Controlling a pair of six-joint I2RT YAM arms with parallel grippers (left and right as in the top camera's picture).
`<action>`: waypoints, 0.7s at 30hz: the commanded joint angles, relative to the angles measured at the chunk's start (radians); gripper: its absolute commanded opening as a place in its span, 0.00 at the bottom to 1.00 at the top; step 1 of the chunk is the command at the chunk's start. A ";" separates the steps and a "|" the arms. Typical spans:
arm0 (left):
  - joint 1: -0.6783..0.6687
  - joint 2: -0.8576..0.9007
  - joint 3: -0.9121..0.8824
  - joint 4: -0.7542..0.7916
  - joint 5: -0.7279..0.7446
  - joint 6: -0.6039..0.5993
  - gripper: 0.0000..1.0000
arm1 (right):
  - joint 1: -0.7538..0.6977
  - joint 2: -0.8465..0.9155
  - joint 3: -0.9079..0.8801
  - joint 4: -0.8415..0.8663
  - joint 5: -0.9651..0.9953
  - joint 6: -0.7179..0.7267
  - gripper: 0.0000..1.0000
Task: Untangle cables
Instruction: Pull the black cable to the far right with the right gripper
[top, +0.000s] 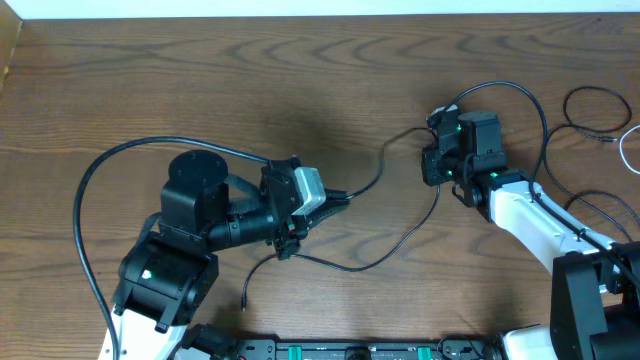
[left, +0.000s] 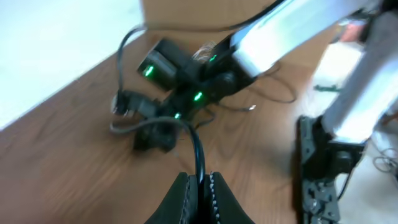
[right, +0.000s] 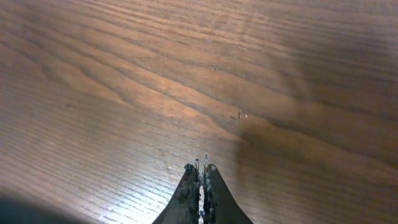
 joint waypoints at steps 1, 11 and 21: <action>-0.001 0.009 0.020 -0.064 -0.211 -0.010 0.15 | 0.002 -0.038 -0.003 0.000 0.008 -0.003 0.01; -0.001 0.101 0.020 -0.206 -0.388 -0.010 0.88 | -0.037 -0.199 -0.003 0.000 0.052 0.000 0.01; -0.001 0.158 0.020 -0.227 -0.389 -0.010 0.90 | -0.186 -0.343 -0.002 0.150 0.255 0.000 0.01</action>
